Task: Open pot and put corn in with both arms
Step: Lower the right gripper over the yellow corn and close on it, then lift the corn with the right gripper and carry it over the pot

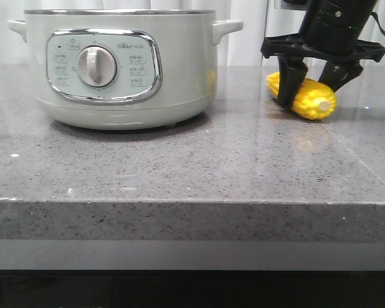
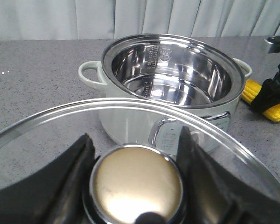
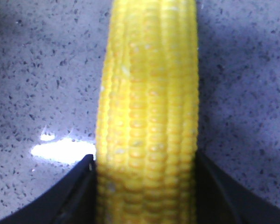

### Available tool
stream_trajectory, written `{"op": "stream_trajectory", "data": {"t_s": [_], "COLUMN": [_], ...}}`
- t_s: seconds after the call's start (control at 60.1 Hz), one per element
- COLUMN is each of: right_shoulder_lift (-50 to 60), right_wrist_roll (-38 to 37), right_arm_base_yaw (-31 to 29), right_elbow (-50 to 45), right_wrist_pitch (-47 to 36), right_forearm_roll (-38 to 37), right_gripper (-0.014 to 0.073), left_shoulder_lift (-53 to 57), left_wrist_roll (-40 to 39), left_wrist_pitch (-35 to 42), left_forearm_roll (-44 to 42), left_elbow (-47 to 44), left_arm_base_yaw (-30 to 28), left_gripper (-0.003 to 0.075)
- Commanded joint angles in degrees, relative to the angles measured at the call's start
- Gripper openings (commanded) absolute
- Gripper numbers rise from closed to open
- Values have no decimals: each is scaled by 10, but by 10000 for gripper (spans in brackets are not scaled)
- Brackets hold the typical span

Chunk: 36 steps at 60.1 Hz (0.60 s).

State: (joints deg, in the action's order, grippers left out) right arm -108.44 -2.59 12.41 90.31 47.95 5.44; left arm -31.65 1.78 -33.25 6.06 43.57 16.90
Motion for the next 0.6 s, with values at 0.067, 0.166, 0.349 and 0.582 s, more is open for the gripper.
{"op": "stream_trajectory", "data": {"t_s": [0.067, 0.166, 0.349, 0.582], "right_shoulder_lift": [34, 44, 68, 77], "right_wrist_roll": [11, 17, 26, 51], "right_arm_base_yaw": [-2, -2, 0, 36], "right_elbow": [32, 58, 137, 254], "right_wrist_pitch": [3, 25, 77, 114], "right_forearm_roll": [1, 1, 1, 3], "right_gripper": [318, 318, 318, 318], "left_shoulder_lift": [1, 1, 1, 1], "left_wrist_roll": [-4, -4, -4, -4], "left_wrist_pitch": [88, 88, 88, 88], "left_forearm_roll": [10, 10, 10, 10], "left_elbow": [22, 22, 22, 22], "left_arm_base_yaw": [-1, -1, -1, -1], "left_gripper": [220, 220, 220, 220]}}
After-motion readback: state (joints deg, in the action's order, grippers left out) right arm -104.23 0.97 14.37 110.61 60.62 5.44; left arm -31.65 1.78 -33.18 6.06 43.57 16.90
